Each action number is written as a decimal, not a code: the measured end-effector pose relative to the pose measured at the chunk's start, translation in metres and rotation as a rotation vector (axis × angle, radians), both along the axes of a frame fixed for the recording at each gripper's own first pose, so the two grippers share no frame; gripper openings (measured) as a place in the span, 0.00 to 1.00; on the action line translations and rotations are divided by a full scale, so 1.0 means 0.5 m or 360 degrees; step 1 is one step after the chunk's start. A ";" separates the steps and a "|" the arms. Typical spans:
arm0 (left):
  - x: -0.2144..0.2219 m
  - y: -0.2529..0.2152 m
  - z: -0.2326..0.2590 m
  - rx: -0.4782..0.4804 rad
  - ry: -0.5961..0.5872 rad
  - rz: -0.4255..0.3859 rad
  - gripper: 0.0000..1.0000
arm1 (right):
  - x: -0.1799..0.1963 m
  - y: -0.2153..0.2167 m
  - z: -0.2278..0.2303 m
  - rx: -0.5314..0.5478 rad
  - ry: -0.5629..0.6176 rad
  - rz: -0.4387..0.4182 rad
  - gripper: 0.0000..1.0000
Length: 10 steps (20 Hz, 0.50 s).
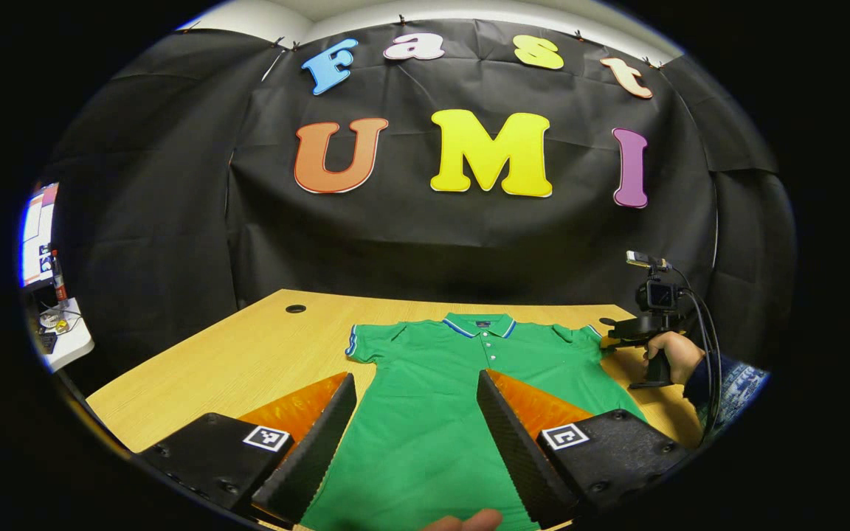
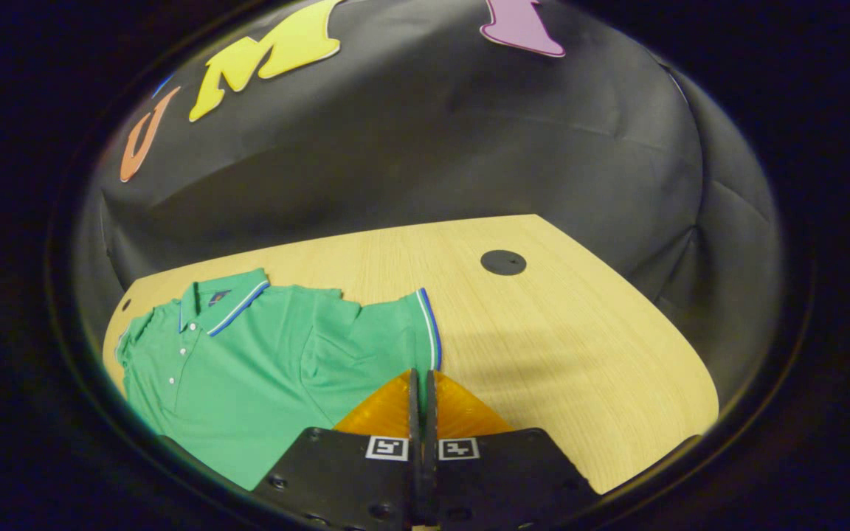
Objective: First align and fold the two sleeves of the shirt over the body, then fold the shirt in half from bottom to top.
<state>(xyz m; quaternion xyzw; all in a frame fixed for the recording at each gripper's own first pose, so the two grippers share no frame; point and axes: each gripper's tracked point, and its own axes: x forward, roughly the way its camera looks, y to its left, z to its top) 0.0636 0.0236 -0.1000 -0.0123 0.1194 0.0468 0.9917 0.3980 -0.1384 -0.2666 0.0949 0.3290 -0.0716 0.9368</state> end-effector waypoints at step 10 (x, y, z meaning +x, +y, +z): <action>0.005 0.006 -0.011 -0.0018 0.0031 0.0006 1.00 | 0.004 0.024 0.081 -0.0216 -0.0131 0.0113 0.00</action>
